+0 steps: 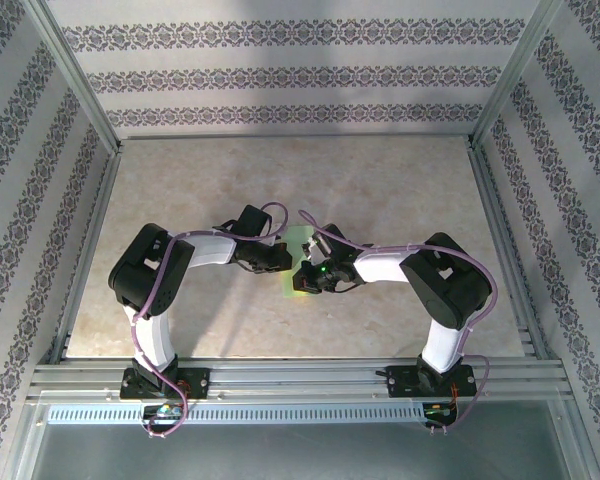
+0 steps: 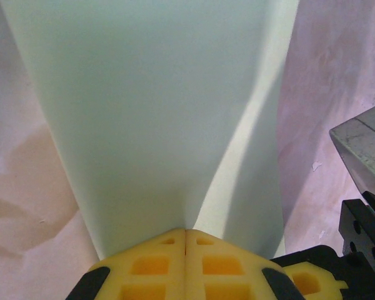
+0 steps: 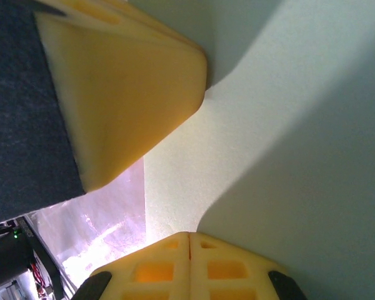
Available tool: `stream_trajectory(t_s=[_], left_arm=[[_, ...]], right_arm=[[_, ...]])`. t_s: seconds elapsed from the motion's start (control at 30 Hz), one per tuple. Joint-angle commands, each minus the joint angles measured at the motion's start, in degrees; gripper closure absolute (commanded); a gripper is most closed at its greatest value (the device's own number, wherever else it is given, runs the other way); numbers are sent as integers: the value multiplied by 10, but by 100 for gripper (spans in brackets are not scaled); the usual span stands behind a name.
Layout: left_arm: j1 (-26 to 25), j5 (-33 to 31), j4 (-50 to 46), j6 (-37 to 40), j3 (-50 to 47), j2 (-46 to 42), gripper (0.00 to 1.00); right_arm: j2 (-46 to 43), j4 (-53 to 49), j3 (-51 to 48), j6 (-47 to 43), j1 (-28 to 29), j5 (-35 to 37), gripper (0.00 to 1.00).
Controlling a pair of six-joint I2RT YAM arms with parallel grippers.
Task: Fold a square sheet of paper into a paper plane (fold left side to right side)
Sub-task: First fold the square sheet of paper in half at the center of the table.
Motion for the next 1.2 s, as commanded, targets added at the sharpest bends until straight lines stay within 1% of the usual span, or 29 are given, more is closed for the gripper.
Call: stream_trajectory(t_s=[0.0,0.27,0.57,0.8,1.17], left_arm=[[21,-33,5,20,6,19,94],[46,-44,-29,50,43,36,94],[75,-48,-28,58,88,71,94],[89,-50,-36,66,133,104,94],[104,-46,-39,74,171,120,94]], right_arm=[[29,-93,-15,-19,4,41,100],[32,-108,-10,-28,4,39,100],[35,-112,-7,-29,4,37,100],[36,-112,-7,-29,4,36,100],[37,-111,-8,-28,4,37,100]])
